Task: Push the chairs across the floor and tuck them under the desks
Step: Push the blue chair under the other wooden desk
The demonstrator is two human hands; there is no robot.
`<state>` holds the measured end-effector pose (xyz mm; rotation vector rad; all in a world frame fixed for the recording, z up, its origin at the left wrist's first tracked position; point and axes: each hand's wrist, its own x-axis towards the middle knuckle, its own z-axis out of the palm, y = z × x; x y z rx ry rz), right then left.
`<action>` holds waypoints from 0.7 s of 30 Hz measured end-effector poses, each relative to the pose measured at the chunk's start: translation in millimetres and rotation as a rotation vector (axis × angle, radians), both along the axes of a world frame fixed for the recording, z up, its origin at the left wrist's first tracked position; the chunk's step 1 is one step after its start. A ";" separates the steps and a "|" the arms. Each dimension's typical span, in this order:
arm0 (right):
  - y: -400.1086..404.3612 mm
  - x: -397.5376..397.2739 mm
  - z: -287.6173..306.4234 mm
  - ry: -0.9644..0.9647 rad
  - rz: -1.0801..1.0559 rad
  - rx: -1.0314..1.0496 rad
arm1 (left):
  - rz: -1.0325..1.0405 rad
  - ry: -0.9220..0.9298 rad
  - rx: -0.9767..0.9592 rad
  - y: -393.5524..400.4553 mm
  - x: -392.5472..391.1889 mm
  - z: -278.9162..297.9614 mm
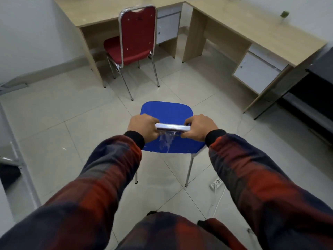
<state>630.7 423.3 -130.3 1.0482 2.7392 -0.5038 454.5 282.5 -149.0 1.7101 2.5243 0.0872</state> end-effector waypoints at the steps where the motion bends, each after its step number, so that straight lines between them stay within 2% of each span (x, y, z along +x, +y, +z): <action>1: 1.6 3.1 -1.3 -0.003 0.003 0.007 | 0.000 0.008 0.005 -0.3 4.6 -1.6; 7: -5.0 7.7 -9.6 0.035 -0.014 0.044 | -0.011 -0.007 0.007 -4.5 4.8 -5.3; 11: -26.8 11.0 -21.2 0.081 -0.051 0.083 | -0.032 -0.102 -0.086 -9.1 -2.7 -5.4; 15: -49.8 2.6 -35.6 0.102 -0.075 0.091 | -0.026 -0.101 -0.136 -14.5 -13.9 -7.8; 21: -42.9 -20.2 -39.3 0.093 -0.090 0.061 | 0.014 -0.128 -0.164 -6.5 -39.3 -14.5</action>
